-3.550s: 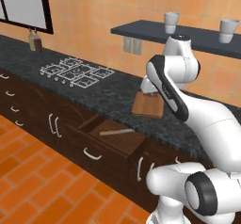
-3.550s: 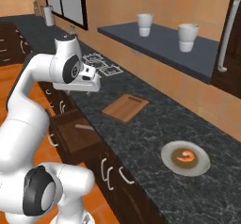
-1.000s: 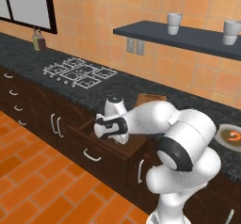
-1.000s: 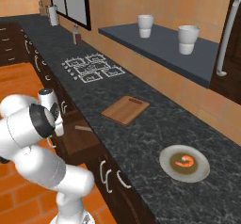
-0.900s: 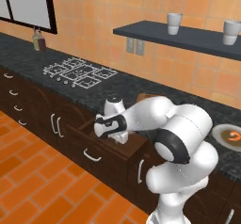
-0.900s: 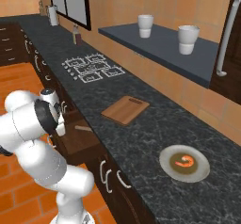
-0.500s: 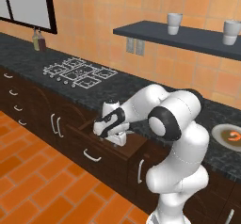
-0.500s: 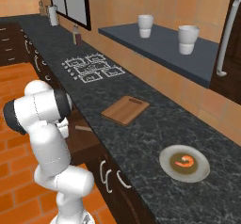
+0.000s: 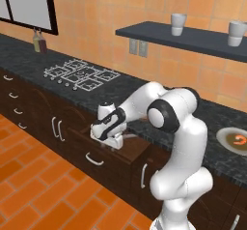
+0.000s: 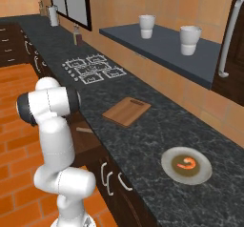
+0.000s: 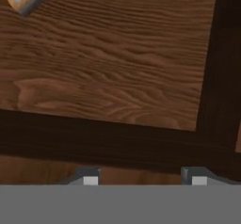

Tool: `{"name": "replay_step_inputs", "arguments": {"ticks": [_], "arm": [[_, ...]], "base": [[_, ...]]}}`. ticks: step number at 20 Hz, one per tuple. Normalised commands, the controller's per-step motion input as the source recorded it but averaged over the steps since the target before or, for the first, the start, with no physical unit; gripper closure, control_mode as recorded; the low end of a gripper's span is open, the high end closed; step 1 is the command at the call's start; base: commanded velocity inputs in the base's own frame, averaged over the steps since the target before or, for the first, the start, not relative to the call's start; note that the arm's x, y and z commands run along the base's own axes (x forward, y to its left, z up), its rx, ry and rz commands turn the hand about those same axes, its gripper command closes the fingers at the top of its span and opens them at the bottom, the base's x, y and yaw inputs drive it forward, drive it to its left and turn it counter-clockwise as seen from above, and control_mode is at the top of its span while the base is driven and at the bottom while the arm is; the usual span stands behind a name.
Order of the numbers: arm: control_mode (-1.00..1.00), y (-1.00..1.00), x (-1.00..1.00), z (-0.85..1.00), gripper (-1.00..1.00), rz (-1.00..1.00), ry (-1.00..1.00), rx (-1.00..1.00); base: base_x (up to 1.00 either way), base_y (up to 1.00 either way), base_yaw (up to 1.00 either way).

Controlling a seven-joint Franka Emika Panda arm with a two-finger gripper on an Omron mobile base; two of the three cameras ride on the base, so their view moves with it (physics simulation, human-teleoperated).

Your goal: Pick up the knife from the drawer and place it on the cutting board. Then place the meat from the plate to the cutting board.

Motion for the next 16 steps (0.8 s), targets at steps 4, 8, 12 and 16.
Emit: {"name": "replay_step_inputs", "arguments": {"ticks": [4,8,12,16], "arm": [[-1.0,0.33,-0.25,-0.52,-1.0,-0.02,-0.07,0.0],[-1.0,0.01,-0.18,-0.03,-1.0,0.0,-0.22,0.0],[-1.0,-0.13,0.04,0.06,-1.0,0.0,-0.1,0.02],[-1.0,-0.31,0.2,0.0,-1.0,0.0,0.0,0.08]], "base": [[0.0,0.0,0.0],[0.0,0.0,0.0],[0.0,0.0,0.0],[0.0,0.0,0.0]]}}
